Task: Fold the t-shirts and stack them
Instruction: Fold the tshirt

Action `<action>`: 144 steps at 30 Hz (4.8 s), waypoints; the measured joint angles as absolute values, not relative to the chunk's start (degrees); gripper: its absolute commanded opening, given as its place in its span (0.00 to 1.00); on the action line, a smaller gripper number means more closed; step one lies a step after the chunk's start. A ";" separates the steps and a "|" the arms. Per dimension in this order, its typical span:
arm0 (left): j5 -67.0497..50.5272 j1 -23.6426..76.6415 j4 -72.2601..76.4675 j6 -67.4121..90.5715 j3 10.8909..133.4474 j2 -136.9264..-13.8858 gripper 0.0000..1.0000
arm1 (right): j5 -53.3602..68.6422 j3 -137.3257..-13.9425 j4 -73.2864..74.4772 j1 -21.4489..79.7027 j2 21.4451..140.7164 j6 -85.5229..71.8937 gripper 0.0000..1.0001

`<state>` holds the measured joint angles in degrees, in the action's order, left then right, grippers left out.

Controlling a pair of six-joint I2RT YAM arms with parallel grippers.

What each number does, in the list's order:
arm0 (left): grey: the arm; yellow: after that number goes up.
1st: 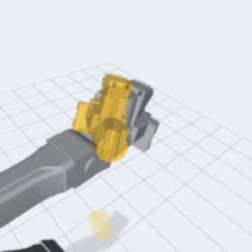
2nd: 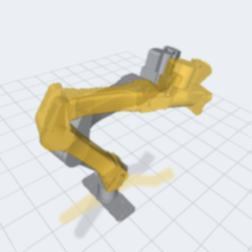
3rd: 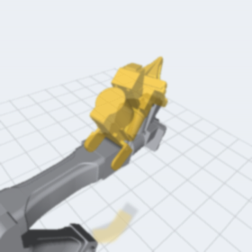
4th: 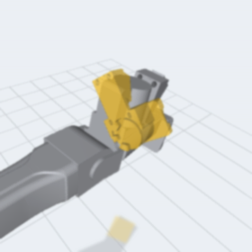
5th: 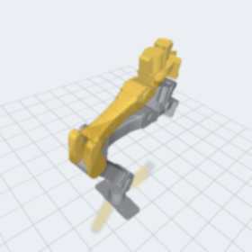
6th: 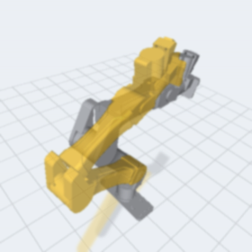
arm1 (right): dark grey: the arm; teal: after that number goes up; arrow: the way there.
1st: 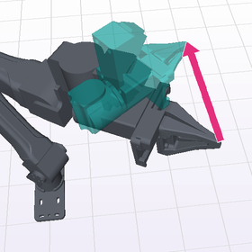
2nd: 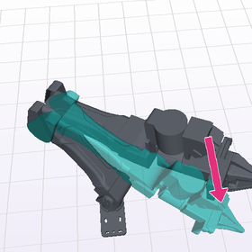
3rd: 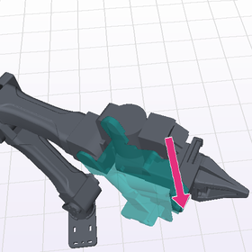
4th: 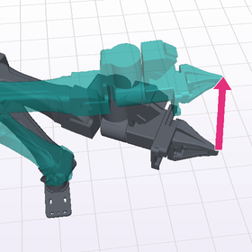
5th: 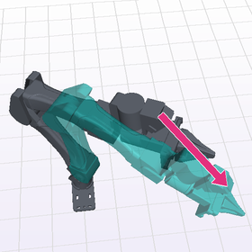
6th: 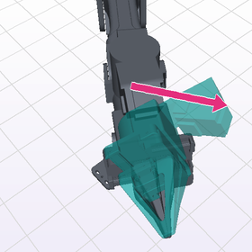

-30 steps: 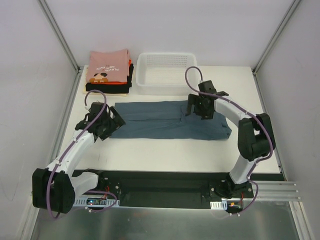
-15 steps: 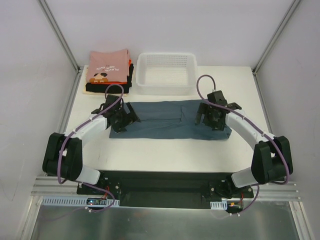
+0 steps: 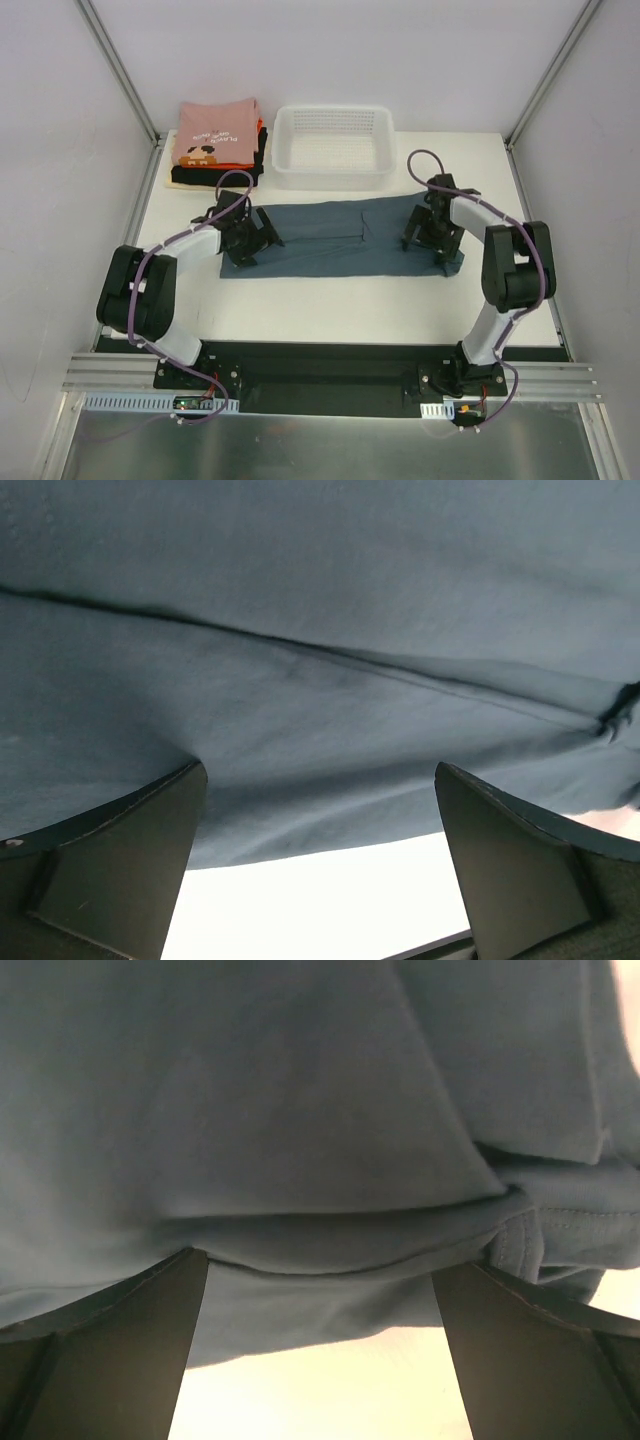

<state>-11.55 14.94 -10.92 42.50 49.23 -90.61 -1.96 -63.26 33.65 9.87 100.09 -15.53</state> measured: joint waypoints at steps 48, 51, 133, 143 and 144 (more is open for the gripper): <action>2.81 43.03 -22.61 48.88 40.18 -69.67 0.99 | 8.34 -76.03 32.29 16.60 104.27 -7.46 0.97; -0.64 43.05 -21.96 48.60 40.91 -74.56 0.99 | 8.88 -76.82 31.92 17.45 106.78 -7.90 0.97; -13.47 52.53 -15.27 44.38 58.13 -101.12 0.09 | 8.16 -24.38 46.19 31.44 43.55 -30.13 0.63; -13.54 52.53 -15.27 44.42 59.00 -101.89 0.00 | 8.23 -23.31 42.37 34.59 50.89 -33.36 0.23; -13.52 52.53 -15.27 44.47 59.00 -101.89 0.00 | 8.23 -23.31 42.15 34.74 51.48 -33.34 0.18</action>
<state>-13.52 52.53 -15.27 44.47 59.00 -101.89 8.23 -23.31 42.15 34.74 51.48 -33.34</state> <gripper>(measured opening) 0.018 0.311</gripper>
